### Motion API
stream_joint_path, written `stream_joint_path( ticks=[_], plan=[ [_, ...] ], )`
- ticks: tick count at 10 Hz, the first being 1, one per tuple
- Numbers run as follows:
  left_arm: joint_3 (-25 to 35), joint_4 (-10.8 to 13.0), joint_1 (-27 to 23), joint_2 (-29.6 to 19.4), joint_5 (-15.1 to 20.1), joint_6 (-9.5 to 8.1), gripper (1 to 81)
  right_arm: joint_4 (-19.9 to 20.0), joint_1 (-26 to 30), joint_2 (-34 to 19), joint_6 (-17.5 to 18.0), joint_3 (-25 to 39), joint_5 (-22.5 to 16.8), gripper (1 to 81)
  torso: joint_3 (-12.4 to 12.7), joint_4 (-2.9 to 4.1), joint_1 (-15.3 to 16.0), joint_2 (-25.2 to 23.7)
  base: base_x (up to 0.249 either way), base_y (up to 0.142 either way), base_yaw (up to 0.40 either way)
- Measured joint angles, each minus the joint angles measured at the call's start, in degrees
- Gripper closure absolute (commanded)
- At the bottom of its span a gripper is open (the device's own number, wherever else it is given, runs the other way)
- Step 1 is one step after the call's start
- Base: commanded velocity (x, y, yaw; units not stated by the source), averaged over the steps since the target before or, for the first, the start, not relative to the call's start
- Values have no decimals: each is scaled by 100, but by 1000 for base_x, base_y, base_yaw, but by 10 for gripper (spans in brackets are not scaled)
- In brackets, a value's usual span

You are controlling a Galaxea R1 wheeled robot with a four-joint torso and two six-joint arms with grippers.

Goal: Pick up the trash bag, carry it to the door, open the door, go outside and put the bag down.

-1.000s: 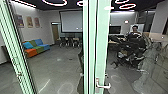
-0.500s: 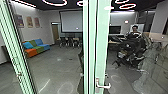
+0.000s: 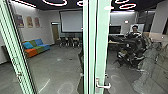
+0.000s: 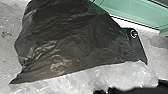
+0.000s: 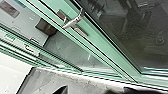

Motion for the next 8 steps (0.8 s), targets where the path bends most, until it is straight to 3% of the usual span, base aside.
stream_joint_path(
  ticks=[4,6,8],
  plan=[
    [0,0,0,2,2,0,811,215,978,72,254,-106,-890,10,0,0,0,0,0,0,0],
    [0,-2,-2,2,2,-2,811,284,1097,295,739,-154,-1054,10,0,0,0,0,0,0,0],
    [0,-11,-2,0,2,0,811,312,1182,631,973,-285,-1100,10,0,0,0,0,0,0,0]
  ],
)
